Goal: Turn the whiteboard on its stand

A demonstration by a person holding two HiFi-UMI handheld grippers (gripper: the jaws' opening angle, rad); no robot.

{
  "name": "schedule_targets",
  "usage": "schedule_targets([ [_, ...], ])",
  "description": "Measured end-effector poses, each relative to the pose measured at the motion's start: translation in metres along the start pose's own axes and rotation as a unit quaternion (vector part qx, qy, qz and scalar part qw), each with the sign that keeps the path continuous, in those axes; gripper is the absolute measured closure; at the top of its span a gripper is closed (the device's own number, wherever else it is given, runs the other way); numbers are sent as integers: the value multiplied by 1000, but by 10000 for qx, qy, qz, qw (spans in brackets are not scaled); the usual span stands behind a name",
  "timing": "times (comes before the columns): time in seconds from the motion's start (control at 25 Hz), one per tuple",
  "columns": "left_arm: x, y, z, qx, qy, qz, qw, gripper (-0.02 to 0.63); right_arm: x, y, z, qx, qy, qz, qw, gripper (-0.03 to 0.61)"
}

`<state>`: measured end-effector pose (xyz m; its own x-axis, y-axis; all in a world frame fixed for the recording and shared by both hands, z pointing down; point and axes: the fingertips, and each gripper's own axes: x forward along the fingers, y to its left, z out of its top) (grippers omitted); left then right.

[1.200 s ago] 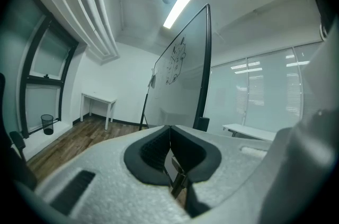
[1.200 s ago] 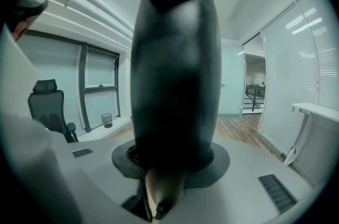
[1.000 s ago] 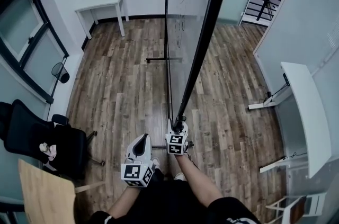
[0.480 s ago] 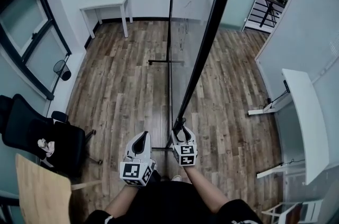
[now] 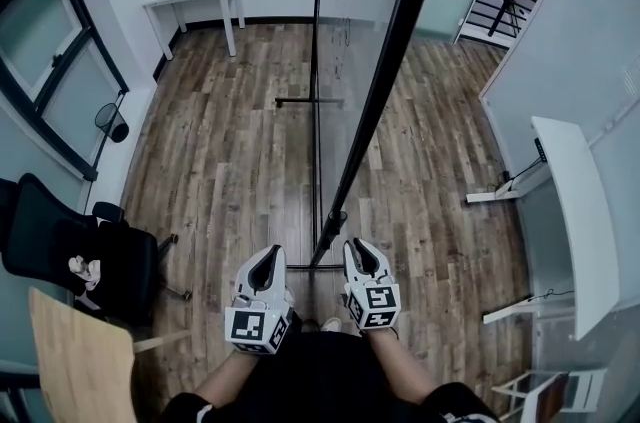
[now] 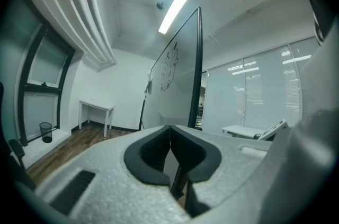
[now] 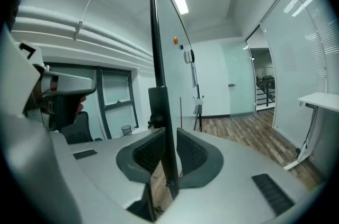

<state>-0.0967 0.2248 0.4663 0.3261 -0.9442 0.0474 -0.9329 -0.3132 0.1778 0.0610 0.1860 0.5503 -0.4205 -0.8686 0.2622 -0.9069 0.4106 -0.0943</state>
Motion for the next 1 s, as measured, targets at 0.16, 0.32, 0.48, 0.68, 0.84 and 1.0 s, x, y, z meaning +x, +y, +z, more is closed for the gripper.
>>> schedule_targets([
  [0.16, -4, -2, -1, -19, -90, 63, 9999, 597, -20, 3, 15, -16, -195, -125, 9997, 553],
  [0.32, -5, -1, -4, -32, -65, 92, 9999, 597, -33, 11, 25, 64, -366, -50, 9993, 557],
  [0.48, -6, 4, -8, -60, -37, 133, 9999, 597, -36, 20, 30, 61, -449, 44, 9990, 557],
  [0.68, -4, 4, -8, -52, -27, 128, 9999, 597, -37, 23, 33, 56, -462, 43, 9989, 563],
  [0.84, -2, 3, -8, -65, 5, 126, 9999, 597, -35, 23, 36, 54, -462, 70, 9989, 565],
  [1.0, -2, 3, -11, -86, 15, 129, 9999, 597, -36, 22, 36, 66, -488, 83, 9988, 565],
])
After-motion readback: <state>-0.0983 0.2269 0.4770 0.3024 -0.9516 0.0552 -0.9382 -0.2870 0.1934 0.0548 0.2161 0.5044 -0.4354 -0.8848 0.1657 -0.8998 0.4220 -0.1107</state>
